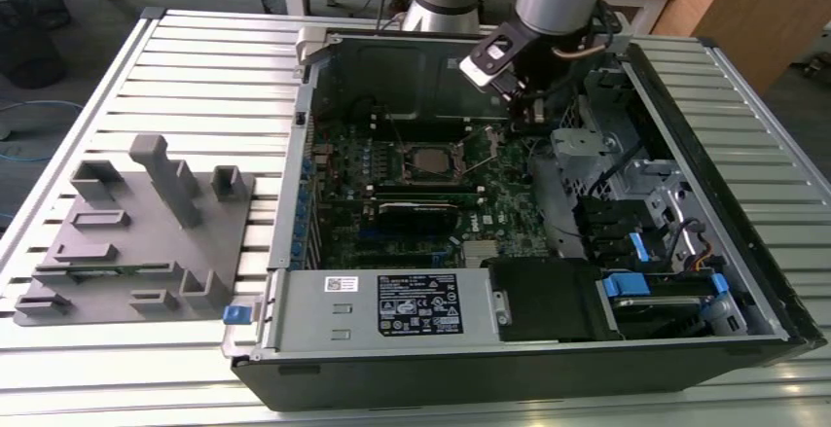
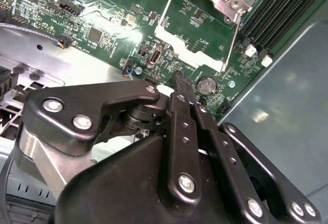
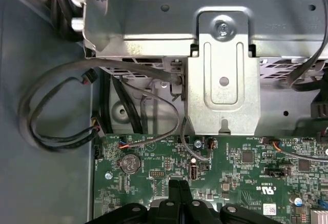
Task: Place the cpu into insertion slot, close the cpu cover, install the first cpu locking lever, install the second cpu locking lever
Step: 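Close the cpu cover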
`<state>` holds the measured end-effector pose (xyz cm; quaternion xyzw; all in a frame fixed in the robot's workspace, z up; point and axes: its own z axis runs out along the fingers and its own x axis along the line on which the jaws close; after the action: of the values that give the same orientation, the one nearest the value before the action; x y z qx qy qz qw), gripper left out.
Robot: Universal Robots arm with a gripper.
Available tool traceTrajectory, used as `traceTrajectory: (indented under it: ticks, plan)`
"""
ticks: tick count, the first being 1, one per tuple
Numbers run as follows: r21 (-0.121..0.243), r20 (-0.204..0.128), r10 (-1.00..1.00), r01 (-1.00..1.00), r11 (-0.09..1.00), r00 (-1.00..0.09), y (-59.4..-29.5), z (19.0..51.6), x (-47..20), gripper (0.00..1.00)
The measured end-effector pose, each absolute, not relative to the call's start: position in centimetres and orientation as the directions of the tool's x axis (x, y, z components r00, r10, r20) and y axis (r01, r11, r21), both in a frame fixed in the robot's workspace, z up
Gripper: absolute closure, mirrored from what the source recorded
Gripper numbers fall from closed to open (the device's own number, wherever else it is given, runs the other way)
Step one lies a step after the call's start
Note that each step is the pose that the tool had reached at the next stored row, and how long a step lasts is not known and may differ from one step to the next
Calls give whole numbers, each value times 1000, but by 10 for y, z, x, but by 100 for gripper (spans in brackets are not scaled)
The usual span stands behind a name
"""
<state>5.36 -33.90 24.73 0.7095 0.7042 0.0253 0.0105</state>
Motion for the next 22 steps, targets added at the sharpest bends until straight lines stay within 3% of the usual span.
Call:
traceTrajectory:
  ticks: [22]
  plan:
    - [51, 18, 1000, 999, -8, 7, -338, 240, 45, 89]
